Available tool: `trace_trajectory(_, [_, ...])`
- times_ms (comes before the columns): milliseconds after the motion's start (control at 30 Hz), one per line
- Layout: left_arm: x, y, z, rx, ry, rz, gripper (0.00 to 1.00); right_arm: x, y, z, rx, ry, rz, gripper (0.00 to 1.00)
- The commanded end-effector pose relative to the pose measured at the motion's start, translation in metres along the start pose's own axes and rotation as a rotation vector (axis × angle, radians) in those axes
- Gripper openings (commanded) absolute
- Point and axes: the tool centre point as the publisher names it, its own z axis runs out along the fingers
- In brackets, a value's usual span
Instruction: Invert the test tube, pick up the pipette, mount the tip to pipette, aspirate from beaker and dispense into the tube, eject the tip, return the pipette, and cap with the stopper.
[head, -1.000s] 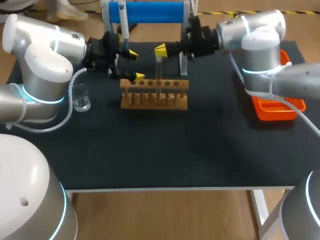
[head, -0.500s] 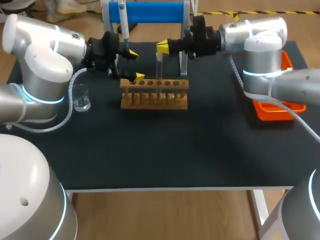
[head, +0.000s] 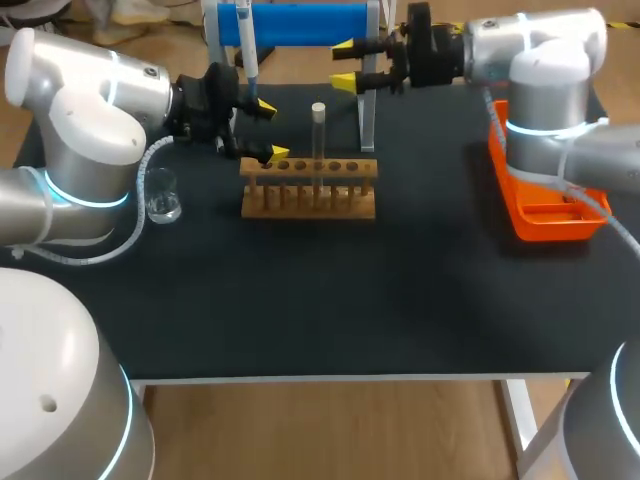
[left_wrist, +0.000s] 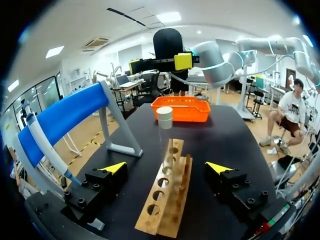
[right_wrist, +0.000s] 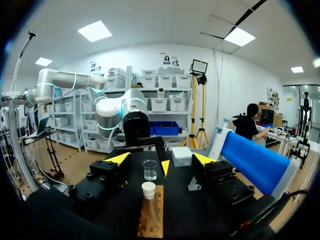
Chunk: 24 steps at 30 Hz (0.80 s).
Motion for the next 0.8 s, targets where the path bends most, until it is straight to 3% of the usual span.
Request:
trace_trajectory(33, [0.000, 0.000, -0.001, 0.000, 0.000, 0.001, 1.00, 0.006, 0.008, -0.018, 0.022, -0.021, -0.004, 1.00])
trace_trajectory(400, [0.000, 0.000, -0.001, 0.000, 0.000, 0.001, 1.00, 0.014, 0.004, -0.051, 0.071, -0.084, -0.007, 1.00])
trace_trajectory(800, [0.000, 0.000, -0.001, 0.000, 0.000, 0.001, 1.00, 0.042, -0.031, -0.094, 0.117, -0.181, 0.057, 1.00])
